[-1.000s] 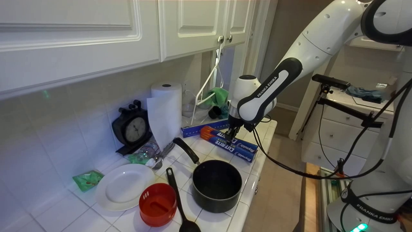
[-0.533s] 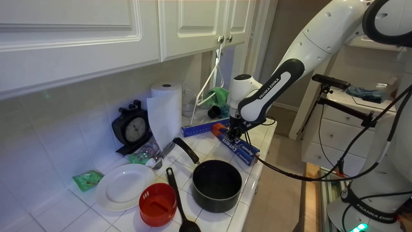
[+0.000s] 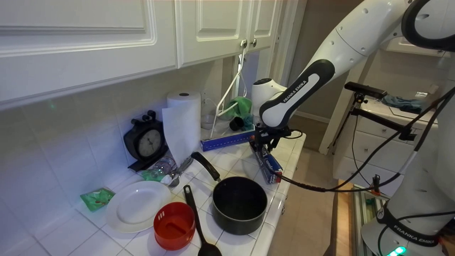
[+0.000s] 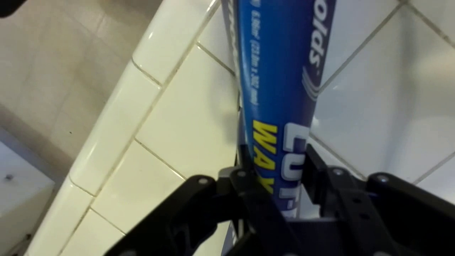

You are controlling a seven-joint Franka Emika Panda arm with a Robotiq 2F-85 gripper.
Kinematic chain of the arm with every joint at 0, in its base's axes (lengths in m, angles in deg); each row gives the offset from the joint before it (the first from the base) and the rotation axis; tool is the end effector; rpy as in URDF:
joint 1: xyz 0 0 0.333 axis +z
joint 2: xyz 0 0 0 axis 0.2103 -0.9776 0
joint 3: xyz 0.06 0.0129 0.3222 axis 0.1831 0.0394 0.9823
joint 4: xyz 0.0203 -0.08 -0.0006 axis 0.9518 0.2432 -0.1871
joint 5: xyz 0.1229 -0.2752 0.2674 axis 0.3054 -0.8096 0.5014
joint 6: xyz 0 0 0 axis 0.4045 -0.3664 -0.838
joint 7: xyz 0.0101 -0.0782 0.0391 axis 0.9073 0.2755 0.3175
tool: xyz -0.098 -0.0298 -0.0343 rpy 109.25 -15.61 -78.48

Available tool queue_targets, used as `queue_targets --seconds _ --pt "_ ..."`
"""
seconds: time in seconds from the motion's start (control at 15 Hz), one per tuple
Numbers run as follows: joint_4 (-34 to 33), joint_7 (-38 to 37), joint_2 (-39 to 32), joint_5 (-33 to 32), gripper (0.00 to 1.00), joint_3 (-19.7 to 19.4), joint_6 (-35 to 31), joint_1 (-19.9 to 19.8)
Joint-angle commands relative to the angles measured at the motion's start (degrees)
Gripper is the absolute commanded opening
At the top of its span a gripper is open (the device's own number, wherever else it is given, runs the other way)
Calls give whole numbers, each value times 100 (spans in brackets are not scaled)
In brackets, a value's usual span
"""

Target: Turn the blue in the front to be in a horizontal line and put the other blue box on top of it

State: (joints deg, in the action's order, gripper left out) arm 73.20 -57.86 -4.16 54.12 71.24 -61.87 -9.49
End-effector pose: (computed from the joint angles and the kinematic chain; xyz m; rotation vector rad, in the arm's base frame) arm 0.5062 -0.1292 0.2297 2.6351 -1.3116 -0.1063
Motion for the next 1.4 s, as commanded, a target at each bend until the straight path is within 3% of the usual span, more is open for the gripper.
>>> queue_targets --seconds 0.0,0.27,0.6,1.2,1.27,1.33 --pt "-160 -1205 -16 -214 12 -49 260 -40" --pt "-187 -2426 -87 -264 12 -93 117 -68" --pt "-312 -3323 -163 -294 12 -89 149 -143" --pt "-446 -3327 -222 -305 12 17 -2 -270" --pt "-454 -3353 -226 -321 62 13 -20 -265" --pt "-459 -3398 -230 -348 63 -1 -26 -252"
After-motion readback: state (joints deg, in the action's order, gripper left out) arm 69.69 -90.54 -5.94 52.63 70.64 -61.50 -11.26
